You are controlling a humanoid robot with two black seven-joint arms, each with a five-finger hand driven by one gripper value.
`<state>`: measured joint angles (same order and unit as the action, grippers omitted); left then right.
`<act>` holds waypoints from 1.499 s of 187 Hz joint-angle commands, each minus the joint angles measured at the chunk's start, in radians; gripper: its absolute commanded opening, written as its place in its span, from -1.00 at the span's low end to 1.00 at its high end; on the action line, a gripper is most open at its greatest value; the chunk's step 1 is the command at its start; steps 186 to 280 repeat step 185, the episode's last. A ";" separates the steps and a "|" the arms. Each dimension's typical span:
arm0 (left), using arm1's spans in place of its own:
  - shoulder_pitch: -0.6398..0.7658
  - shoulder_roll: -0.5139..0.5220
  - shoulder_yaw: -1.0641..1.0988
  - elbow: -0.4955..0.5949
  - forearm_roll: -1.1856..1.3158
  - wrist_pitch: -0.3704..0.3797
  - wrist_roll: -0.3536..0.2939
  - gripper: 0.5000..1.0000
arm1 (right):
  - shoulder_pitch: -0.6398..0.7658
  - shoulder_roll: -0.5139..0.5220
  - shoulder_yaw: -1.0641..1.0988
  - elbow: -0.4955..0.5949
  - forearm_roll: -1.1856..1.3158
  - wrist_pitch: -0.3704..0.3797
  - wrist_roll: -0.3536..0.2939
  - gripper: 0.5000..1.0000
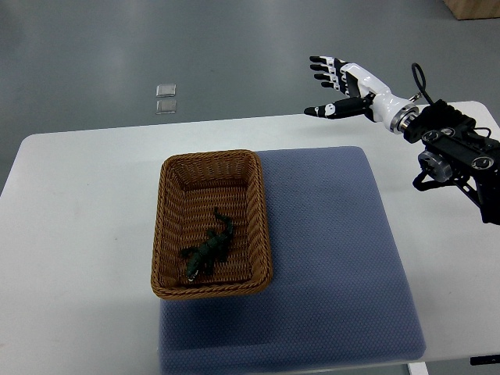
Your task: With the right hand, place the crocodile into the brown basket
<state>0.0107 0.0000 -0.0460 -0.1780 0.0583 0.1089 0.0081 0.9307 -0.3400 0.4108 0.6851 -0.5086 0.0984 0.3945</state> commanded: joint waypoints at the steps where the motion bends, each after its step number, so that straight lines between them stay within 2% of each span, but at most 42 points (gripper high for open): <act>1: 0.000 0.000 0.000 0.000 0.000 0.000 0.001 1.00 | -0.030 -0.014 0.000 -0.007 0.176 -0.002 -0.017 0.69; 59: 0.000 0.000 0.002 0.000 0.000 0.000 0.000 1.00 | -0.067 -0.008 0.002 -0.091 0.389 0.001 -0.020 0.69; 90: 0.000 0.000 0.000 0.002 0.000 0.000 0.000 1.00 | -0.069 -0.008 0.000 -0.094 0.496 0.014 -0.054 0.69; 280: -0.003 0.000 0.000 0.002 -0.002 0.000 0.000 1.00 | -0.102 0.007 0.003 -0.090 0.495 0.014 -0.045 0.70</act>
